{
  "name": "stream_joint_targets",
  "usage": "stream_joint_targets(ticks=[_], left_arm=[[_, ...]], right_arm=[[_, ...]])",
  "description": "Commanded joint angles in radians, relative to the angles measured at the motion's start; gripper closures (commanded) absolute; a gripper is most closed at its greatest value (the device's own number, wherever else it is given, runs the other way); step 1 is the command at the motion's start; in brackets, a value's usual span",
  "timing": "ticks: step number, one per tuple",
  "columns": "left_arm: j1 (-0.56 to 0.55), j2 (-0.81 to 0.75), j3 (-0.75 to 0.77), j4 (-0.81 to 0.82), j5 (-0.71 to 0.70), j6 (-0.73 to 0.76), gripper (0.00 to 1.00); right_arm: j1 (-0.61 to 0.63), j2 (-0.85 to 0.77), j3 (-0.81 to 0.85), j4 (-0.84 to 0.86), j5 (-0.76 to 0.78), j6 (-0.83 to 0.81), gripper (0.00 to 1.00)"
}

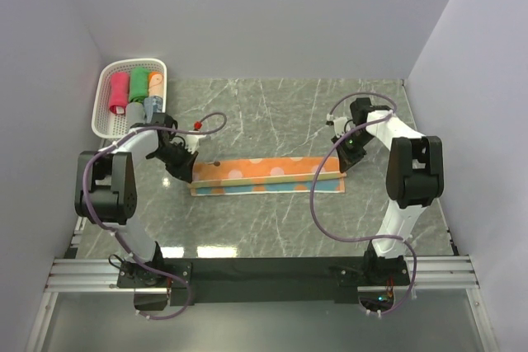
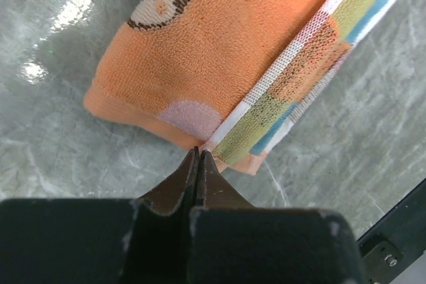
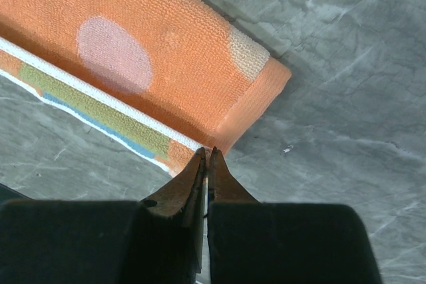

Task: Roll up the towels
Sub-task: Fold the towel

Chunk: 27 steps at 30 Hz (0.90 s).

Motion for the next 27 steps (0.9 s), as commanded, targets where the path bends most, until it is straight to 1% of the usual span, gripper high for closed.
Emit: stream_joint_targets(ticks=[1, 6, 10, 13, 17, 22, 27], left_arm=[[0.000, 0.012, -0.005, 0.019, -0.031, -0.007, 1.00], [0.002, -0.015, -0.011, 0.008, -0.037, -0.010, 0.99], [0.003, -0.034, -0.027, 0.007, -0.042, -0.016, 0.99], [0.003, -0.034, -0.027, 0.005, -0.039, -0.018, 1.00], [0.003, -0.025, -0.018, 0.010, -0.031, -0.033, 0.99], [0.003, -0.018, -0.007, 0.013, -0.028, -0.044, 1.00], [0.003, -0.017, -0.007, 0.014, -0.031, -0.047, 0.99]], right_arm=[[0.001, -0.016, 0.001, -0.005, 0.028, -0.020, 1.00], [0.000, -0.085, 0.008, -0.039, 0.006, -0.019, 1.00], [0.001, -0.097, 0.011, -0.068, -0.021, -0.011, 1.00], [0.009, -0.091, 0.001, -0.073, -0.038, -0.010, 1.00], [0.035, -0.077, -0.063, -0.051, -0.040, -0.002, 1.00], [0.061, -0.039, -0.129, 0.016, 0.005, 0.019, 1.00], [0.060, 0.009, -0.120, 0.049, 0.052, 0.049, 1.00]])
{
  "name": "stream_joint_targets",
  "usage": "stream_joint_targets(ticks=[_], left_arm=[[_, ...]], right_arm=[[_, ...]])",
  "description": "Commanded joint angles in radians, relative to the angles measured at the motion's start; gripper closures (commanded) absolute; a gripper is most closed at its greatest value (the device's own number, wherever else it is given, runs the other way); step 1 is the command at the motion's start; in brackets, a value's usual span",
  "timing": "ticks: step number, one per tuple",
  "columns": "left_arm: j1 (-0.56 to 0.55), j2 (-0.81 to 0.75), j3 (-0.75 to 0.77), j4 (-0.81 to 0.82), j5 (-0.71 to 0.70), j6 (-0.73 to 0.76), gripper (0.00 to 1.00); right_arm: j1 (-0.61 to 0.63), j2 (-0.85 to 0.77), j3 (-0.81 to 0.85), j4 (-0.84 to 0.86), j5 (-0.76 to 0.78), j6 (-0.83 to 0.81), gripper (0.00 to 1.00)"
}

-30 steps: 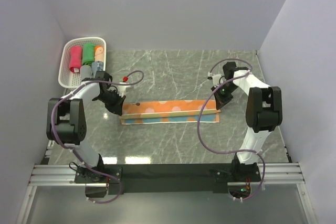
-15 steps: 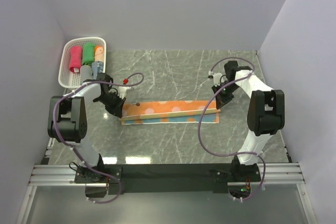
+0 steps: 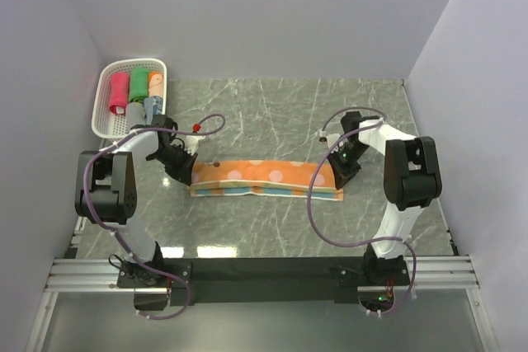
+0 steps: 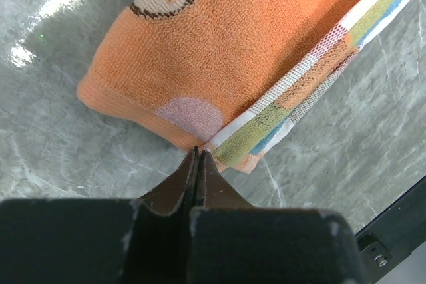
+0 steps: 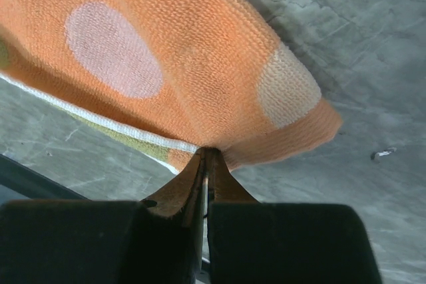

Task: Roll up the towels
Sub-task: Fold the towel

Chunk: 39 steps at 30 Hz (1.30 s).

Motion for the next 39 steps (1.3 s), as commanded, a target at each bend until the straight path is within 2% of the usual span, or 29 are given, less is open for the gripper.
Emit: stream_joint_targets(ticks=[1, 7, 13, 18, 22, 26, 31, 32, 33, 34, 35, 36, 39], left_arm=[[0.003, -0.023, 0.013, 0.007, -0.010, -0.008, 0.99], [0.003, -0.020, 0.022, 0.008, -0.013, -0.017, 1.00], [0.003, -0.022, 0.040, -0.001, -0.008, -0.022, 1.00], [0.003, -0.042, 0.048, -0.028, 0.000, -0.019, 0.99], [0.003, -0.078, 0.057, -0.058, 0.016, -0.016, 0.99], [0.003, -0.082, 0.043, -0.076, 0.020, 0.001, 0.99], [0.002, -0.069, 0.028, -0.073, 0.009, 0.013, 0.98], [0.002, -0.068, 0.031, -0.068, 0.007, 0.013, 0.92], [0.002, -0.066, 0.033, -0.068, 0.004, 0.013, 0.86], [0.002, -0.068, 0.043, -0.073, 0.004, 0.015, 0.81], [0.003, -0.068, 0.052, -0.097, 0.009, 0.020, 0.71], [0.003, -0.077, 0.063, -0.111, 0.016, 0.023, 0.66], [0.009, -0.111, 0.103, -0.169, 0.055, 0.043, 0.55]], right_arm=[[-0.002, 0.025, 0.013, 0.068, 0.066, 0.019, 1.00], [-0.014, 0.064, 0.125, 0.065, 0.110, 0.044, 1.00], [-0.049, 0.121, 0.326, -0.011, 0.107, 0.035, 1.00], [-0.048, 0.040, 0.315, -0.080, 0.032, 0.004, 1.00], [-0.046, -0.040, 0.210, -0.079, 0.023, -0.021, 1.00], [-0.040, -0.011, 0.145, -0.030, 0.043, -0.014, 1.00], [-0.040, 0.031, 0.174, -0.019, 0.053, -0.019, 1.00], [-0.041, 0.031, 0.179, -0.027, 0.047, -0.027, 0.92], [-0.043, 0.025, 0.182, -0.047, 0.041, -0.036, 0.76], [-0.044, 0.003, 0.183, -0.056, 0.032, -0.053, 0.67], [-0.046, -0.012, 0.185, -0.068, 0.017, -0.062, 0.60], [-0.052, -0.030, 0.195, -0.103, -0.008, -0.074, 0.50], [-0.071, -0.084, 0.244, -0.155, -0.065, -0.096, 0.46]])
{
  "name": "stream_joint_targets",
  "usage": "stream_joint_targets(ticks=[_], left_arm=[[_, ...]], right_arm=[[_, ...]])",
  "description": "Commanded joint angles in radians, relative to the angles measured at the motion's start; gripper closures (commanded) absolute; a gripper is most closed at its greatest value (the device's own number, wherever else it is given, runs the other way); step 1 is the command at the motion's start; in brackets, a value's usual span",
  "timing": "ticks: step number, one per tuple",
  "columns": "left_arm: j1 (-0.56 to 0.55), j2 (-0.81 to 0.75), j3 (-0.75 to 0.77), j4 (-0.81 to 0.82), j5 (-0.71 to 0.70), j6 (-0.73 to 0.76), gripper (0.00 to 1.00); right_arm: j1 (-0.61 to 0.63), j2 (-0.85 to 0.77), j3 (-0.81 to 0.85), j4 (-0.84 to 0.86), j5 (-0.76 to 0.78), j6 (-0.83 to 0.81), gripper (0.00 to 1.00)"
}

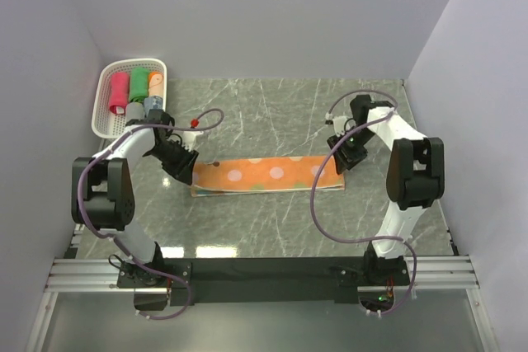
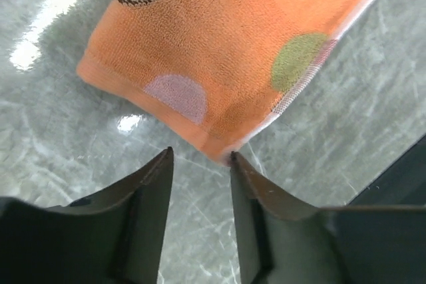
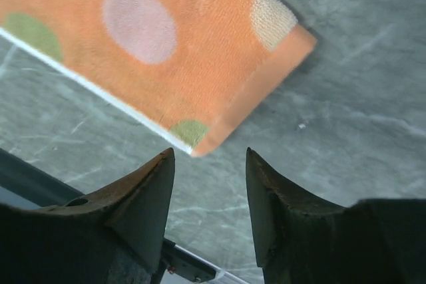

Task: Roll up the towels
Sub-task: Fold the towel

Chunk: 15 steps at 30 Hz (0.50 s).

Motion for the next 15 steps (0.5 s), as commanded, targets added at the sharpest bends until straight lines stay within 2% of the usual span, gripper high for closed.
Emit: stream_joint_targets(ticks=[1, 3, 7, 13, 15], left_arm=[[0.006, -0.067, 0.076, -0.081, 0.055, 0.047, 0.54], [0.003, -0.085, 0.086, -0.072, 0.063, 0.033, 0.52], [-0.031, -0.062, 0.104, -0.011, 0.067, -0.060, 0.55], [-0.095, -0.027, 0.034, 0.093, 0.041, -0.172, 0.67], [-0.092, -0.004, -0.021, 0.121, -0.027, -0.208, 0.71]], right_arm=[[-0.024, -0.098, 0.095, -0.079, -0.068, -0.041, 0.46], [-0.023, -0.090, 0.123, -0.081, -0.094, -0.027, 0.50], [0.003, -0.003, 0.180, -0.073, -0.134, 0.037, 0.59], [0.063, 0.061, 0.086, 0.016, -0.050, 0.083, 0.60], [0.062, 0.078, 0.050, 0.046, -0.007, 0.094, 0.59]])
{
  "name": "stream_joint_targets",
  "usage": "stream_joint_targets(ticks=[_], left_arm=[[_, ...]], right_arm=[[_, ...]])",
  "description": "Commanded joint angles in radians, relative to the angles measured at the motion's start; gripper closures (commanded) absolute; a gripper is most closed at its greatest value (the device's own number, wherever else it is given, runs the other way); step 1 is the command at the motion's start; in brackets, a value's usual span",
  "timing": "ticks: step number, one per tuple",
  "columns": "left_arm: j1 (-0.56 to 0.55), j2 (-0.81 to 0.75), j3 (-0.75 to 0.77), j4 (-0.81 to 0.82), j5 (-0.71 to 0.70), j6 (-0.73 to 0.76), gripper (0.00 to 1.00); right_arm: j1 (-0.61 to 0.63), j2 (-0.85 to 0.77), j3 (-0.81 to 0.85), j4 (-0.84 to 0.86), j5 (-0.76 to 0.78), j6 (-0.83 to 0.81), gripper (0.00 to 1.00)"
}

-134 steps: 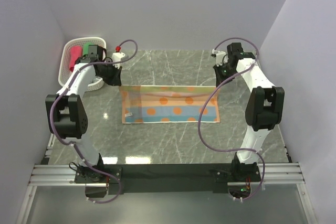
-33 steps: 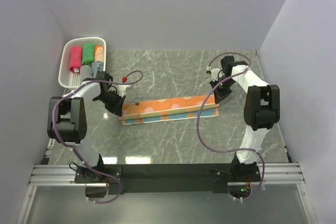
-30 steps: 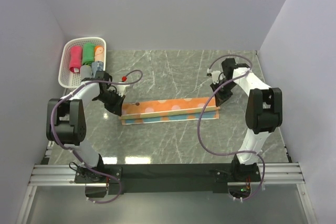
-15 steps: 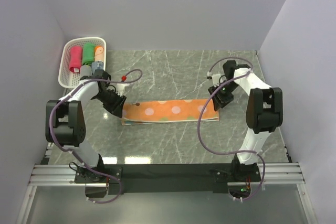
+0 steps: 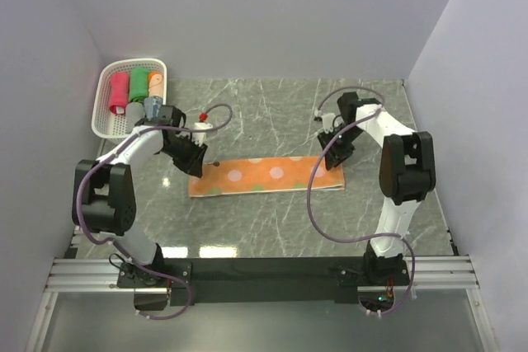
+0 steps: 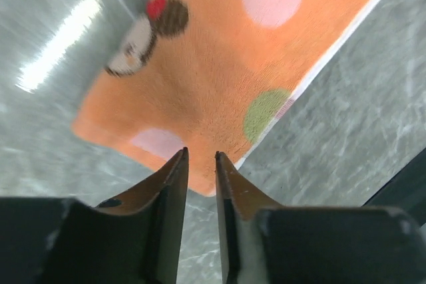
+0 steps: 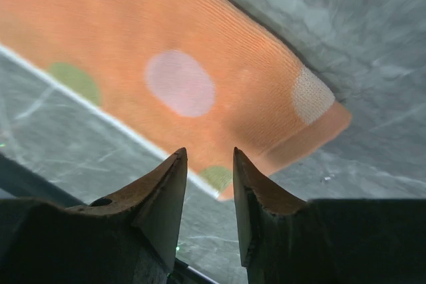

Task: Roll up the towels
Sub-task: Fold the towel

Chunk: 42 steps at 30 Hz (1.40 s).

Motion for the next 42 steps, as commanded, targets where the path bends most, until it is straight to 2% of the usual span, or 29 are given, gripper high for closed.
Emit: stream_joint_targets(ticks=[1, 5, 9, 11, 15, 20, 29, 36, 42], left_arm=[[-0.002, 0.041, -0.082, 0.069, -0.077, -0.089, 0.72], [0.023, 0.098, -0.139, 0.159, -0.192, -0.132, 0.73], [0.033, 0.158, -0.107, 0.181, -0.252, -0.172, 0.74], [0.042, 0.150, -0.078, 0.152, -0.188, -0.156, 0.74], [0.052, 0.020, -0.020, 0.066, -0.028, -0.076, 0.74], [0.044, 0.013, 0.051, 0.075, 0.018, -0.137, 0.78], [0.043, 0.184, 0.077, 0.242, -0.123, -0.249, 0.85], [0.056, 0.260, 0.079, 0.301, -0.295, -0.278, 0.91], [0.052, 0.314, 0.150, 0.295, -0.299, -0.263, 0.91]], right_arm=[[-0.001, 0.039, -0.058, 0.061, 0.109, 0.037, 0.58], [-0.010, 0.068, -0.108, 0.121, 0.201, 0.050, 0.58], [-0.013, 0.096, -0.083, 0.118, 0.189, 0.061, 0.58], [-0.012, 0.081, -0.062, 0.092, 0.152, 0.054, 0.59], [-0.016, -0.020, 0.003, 0.025, 0.013, 0.024, 0.61], [-0.020, -0.030, 0.060, 0.055, -0.009, 0.078, 0.64], [-0.020, 0.178, 0.149, 0.127, 0.104, 0.126, 0.71], [-0.021, 0.214, 0.097, 0.195, 0.233, 0.152, 0.80], [-0.033, 0.197, 0.107, 0.169, 0.281, 0.138, 0.85]])
